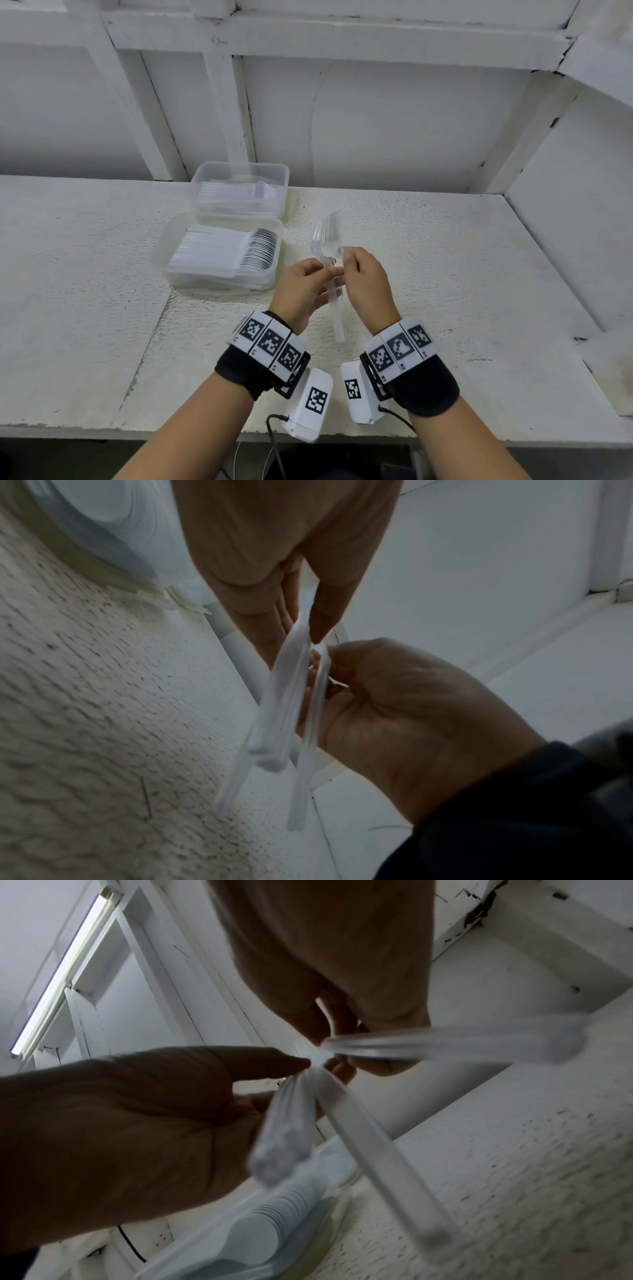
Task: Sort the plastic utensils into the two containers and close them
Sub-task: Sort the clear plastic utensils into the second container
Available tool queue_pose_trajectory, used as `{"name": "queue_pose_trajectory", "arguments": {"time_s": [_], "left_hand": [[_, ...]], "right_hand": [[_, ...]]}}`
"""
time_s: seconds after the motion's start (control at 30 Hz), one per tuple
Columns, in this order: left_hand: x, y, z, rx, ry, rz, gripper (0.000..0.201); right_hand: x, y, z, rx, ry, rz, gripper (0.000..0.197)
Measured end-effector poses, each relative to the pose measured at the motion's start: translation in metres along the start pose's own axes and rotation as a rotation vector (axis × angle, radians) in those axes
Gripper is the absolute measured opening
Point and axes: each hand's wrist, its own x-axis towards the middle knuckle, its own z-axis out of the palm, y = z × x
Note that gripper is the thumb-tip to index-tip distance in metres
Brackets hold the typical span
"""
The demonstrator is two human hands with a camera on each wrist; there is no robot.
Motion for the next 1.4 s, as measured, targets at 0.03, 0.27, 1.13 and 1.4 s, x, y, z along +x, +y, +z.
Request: {"name": "queue_pose_trajectory", "arguments": {"time_s": [0.03,0.27,1.13,1.4], "left_hand": [[0.000,-0.001,0.000,0.008,-0.002,0.007,0.008],[0.003,-0.004,-0.006,0.128,0.018,0.066,0.007],[0.007,0.028,-0.022,0.084,-0.341,-0.134,0.024],[0.013,0.028,-0.012,0.158,-0.216,-0.227,0.030]], "right_hand": [[0.001,0.001,0.001,0.004,0.005,0.009,0.028],[0.004,-0.002,-0.001,0.062,-0.031,0.080,0.018],[0.038,-0.021,-0.029,0.389,-0.281,0.050,0.018],[0.043,-0.014,-0.021,0.108,-0.213,-0.073,0.033]]}}
